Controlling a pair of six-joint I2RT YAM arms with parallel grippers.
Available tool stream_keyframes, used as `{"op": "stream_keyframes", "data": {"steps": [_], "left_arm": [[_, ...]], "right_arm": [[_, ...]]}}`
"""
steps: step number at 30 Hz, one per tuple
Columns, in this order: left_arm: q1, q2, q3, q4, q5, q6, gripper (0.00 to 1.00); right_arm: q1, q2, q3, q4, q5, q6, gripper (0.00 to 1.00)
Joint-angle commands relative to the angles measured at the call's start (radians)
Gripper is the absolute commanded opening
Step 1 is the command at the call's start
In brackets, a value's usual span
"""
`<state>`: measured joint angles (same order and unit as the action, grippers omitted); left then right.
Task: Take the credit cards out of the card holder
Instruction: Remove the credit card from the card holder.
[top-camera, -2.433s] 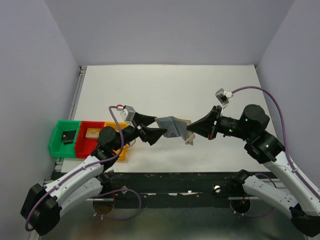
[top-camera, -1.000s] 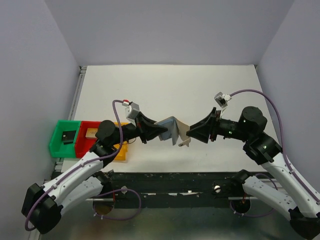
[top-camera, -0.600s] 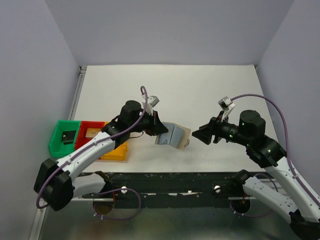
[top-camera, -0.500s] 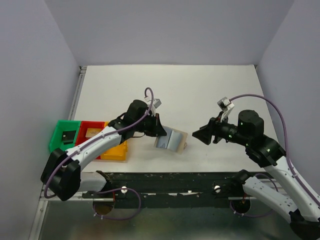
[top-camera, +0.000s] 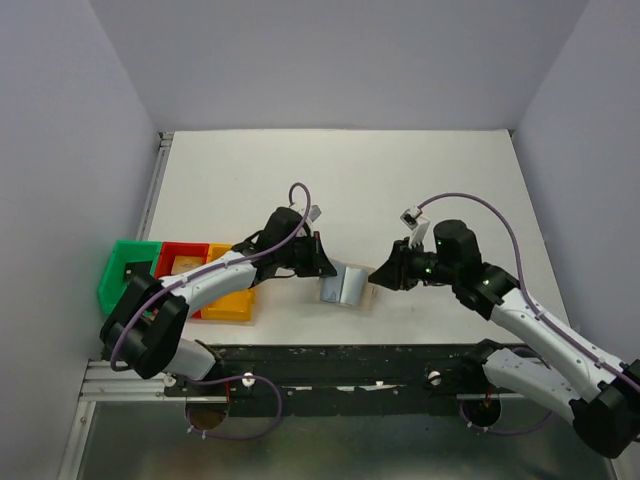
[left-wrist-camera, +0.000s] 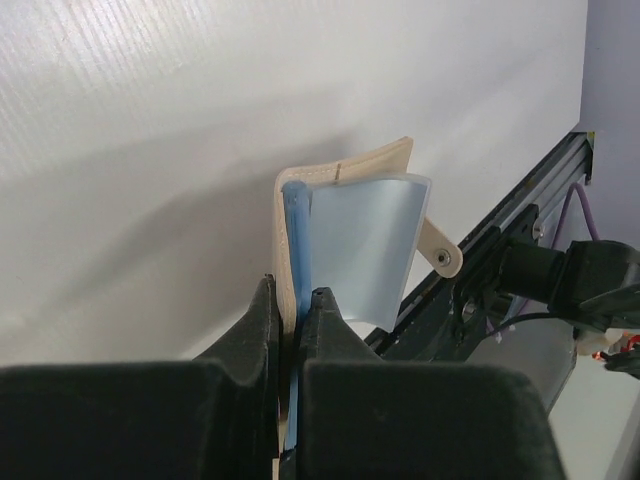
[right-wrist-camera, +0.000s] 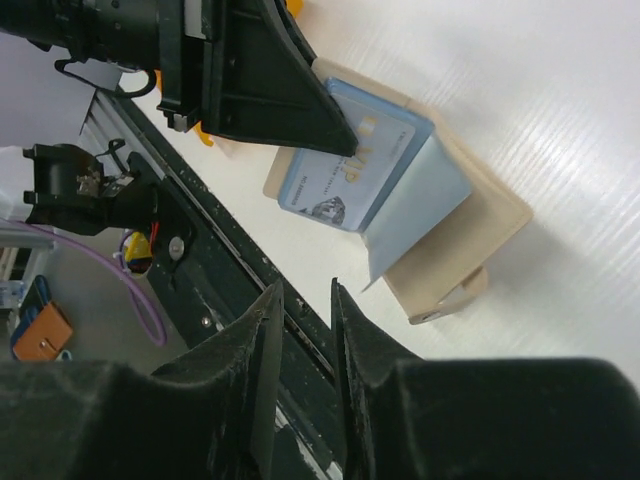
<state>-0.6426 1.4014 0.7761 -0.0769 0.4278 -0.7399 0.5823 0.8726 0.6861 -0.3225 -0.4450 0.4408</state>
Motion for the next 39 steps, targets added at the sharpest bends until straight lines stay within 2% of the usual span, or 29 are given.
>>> {"op": "stream_keyframes", "data": {"steps": [1, 12, 18, 39], "left_arm": [[0.000, 0.054, -0.021, 0.161, -0.035, -0.099, 0.00], [0.001, 0.215, 0.052, 0.201, -0.032, -0.113, 0.00], [0.001, 0.240, 0.061, 0.192, -0.035, -0.101, 0.00], [0.063, 0.323, 0.075, 0.164, 0.014, -0.038, 0.00]], "right_arm": [[-0.004, 0.081, -0.059, 0.209, -0.061, 0.085, 0.33], [-0.004, 0.406, -0.040, 0.382, -0.104, 0.105, 0.29], [-0.006, 0.548, 0.000, 0.367, -0.063, 0.104, 0.27], [-0.141, 0.720, -0.080, 0.464, -0.123, 0.184, 0.26]]}}
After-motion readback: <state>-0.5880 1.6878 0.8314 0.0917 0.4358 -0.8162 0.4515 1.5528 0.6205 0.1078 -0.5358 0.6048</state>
